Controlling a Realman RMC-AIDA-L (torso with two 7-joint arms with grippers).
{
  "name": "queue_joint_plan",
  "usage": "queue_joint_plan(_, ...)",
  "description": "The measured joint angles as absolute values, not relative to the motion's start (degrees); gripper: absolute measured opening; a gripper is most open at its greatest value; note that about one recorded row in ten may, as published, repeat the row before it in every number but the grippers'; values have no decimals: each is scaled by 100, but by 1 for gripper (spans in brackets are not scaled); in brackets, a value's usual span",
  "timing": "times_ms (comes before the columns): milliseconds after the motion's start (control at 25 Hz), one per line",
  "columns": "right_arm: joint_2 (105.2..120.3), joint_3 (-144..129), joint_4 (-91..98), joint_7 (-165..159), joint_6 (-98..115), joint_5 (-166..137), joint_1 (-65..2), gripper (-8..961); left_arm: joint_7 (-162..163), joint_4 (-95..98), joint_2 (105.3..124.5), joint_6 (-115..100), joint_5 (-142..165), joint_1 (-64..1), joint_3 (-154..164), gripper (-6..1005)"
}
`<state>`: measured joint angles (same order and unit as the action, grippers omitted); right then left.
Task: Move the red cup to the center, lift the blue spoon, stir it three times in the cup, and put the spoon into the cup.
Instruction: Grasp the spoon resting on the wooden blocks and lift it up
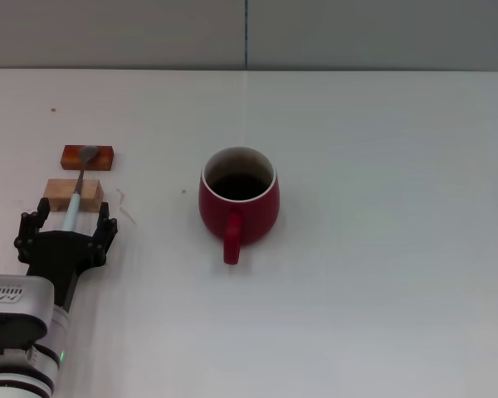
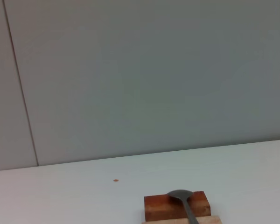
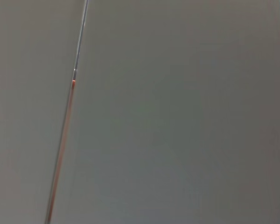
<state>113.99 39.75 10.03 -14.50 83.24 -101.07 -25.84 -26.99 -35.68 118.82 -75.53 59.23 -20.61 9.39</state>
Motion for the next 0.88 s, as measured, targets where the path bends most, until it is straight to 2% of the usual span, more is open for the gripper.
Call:
queue_joint_plan(640,11399,3967,1011,-1450,8324,-10107,-2602,583,-2698,-3568,11882,-7539,5923,-2087,941,785)
queue_joint_plan(880,11399,3956,1011,-1450,8323,-10107,-2602,583,-2698,-3568,11883,-7540,5923,-2066,941,580)
